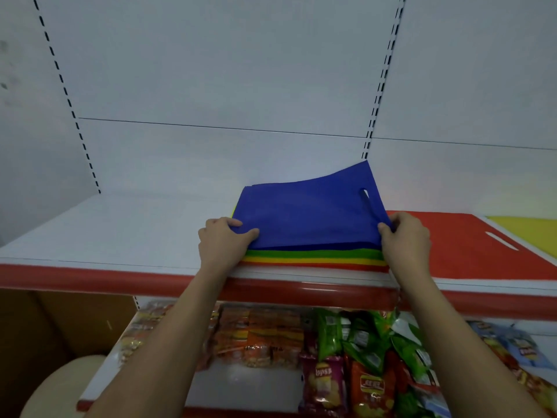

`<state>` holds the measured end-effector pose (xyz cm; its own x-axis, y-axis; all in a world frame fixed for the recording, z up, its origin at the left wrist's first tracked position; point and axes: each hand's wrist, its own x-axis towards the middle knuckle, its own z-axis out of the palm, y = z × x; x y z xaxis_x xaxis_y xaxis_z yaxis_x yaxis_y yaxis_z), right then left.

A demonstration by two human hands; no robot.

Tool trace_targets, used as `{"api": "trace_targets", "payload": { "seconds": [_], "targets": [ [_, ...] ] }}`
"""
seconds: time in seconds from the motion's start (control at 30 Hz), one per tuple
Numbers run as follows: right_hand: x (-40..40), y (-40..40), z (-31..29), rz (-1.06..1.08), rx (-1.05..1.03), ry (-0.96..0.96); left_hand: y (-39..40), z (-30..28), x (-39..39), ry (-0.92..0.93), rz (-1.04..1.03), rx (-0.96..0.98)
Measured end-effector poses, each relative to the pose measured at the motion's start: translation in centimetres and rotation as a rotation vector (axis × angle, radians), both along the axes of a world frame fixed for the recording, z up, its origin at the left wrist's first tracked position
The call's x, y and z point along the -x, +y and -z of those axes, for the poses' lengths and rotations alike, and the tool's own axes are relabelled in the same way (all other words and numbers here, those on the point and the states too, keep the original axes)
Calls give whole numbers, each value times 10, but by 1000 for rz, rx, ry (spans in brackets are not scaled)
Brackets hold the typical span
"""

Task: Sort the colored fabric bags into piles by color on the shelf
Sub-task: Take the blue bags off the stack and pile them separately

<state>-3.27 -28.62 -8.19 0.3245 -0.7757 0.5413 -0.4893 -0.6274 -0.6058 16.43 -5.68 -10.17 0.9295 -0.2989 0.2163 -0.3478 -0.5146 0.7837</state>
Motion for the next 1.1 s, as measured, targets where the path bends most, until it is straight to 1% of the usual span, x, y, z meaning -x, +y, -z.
{"api": "trace_targets", "payload": {
  "seconds": [0.07, 0.13, 0.23, 0.3, 0.33, 0.37, 0.4, 0.5, 0.53, 0.6, 0.63, 0.7, 0.8, 0.87, 1.0, 1.1],
  "targets": [
    [0, 1, -3, 3, 2, 37, 0, -5, 3, 5, -4, -70],
    [-1, 4, -8, 16, 41, 77, -2, -13, 8, -63, -28, -189],
    [-1, 15, -19, 64, 196, 180, -2, -26, 18, -305, -86, -400],
    [1, 22, -29, 48, 230, 152, 1, -34, 23, -452, -111, -455],
    [3, 26, -36, 27, 200, 98, 3, -37, 23, -477, -95, -437],
    [6, 30, -42, 3, 140, 31, 6, -39, 21, -461, -53, -370],
    [10, 32, -49, -26, 56, -39, 9, -43, 18, -390, 17, -237],
    [31, 39, -59, -112, -184, -227, 12, -58, 14, 41, 285, 261],
    [40, 42, -60, -122, -237, -274, 12, -62, 16, 153, 367, 361],
    [60, 46, -60, -111, -290, -323, 8, -67, 23, 300, 534, 455],
    [71, 47, -58, -103, -299, -329, 3, -68, 27, 337, 603, 472],
    [93, 49, -55, -72, -272, -321, -7, -70, 39, 351, 702, 454],
    [128, 53, -52, -14, -206, -300, -23, -70, 67, 298, 768, 355],
    [153, 54, -51, 25, -198, -295, -37, -69, 89, 275, 791, 294],
    [216, 51, -49, 122, -256, -314, -75, -67, 133, 280, 831, 214],
    [270, 46, -48, 200, -318, -315, -103, -67, 179, 295, 891, 200]
  ]
}}
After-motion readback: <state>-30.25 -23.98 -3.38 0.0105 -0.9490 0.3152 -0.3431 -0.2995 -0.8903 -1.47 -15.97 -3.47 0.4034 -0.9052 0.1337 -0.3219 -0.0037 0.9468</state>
